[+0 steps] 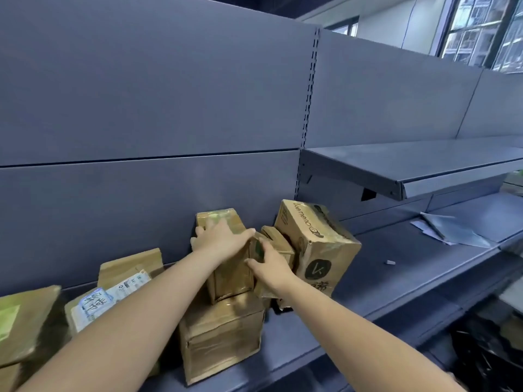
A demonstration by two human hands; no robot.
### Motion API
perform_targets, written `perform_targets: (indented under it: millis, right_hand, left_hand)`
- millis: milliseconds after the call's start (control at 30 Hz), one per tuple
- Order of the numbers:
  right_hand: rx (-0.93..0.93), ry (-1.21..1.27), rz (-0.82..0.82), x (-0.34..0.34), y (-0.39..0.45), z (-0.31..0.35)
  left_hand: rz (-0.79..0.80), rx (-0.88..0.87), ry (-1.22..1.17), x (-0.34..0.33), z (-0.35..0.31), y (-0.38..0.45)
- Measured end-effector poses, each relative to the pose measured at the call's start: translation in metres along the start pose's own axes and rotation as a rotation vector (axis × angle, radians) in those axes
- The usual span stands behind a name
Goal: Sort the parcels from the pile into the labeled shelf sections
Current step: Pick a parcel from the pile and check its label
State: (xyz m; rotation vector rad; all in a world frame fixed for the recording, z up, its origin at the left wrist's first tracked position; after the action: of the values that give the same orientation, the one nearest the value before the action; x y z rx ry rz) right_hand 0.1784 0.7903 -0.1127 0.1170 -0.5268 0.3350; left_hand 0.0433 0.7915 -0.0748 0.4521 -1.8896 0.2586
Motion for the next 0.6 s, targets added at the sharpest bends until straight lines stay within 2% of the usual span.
perform_targets:
  millis: [167,267,467,600]
  right_hand:
    - [0.031,-0.067,0.144,-0.003,0.013,-0.004]
    - [0.029,-0.045,0.203,-0.006,0.019,-0.011]
    - [0.081,-0.025,0.229,-0.006,0.023,-0.017]
    - [0.064,-0.001,0.207,-0.007,0.026,-0.020]
  left_hand:
    - [0.062,0.151,0.000,-0.009,-0.013,0.013]
    - [0.090,0.233,0.078,-0.018,-0.015,0.014]
    - [0.107,0.287,0.106,-0.018,-0.014,0.014]
    - [0.057,0.281,0.104,-0.021,-0.012,0.012]
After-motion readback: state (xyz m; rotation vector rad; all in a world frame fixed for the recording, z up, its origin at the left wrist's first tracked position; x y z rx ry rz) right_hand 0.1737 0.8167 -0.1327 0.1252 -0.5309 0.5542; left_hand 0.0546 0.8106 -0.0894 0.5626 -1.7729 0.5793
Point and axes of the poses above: each hand's wrist, its own y-axis towards the middle knuckle, its own x-axis out of the back of the hand, z = x × y, the point moved 3 cm from there along y, towards the middle knuckle, and after that the axes turned 4 degrees about y, right-handed, at the moved point
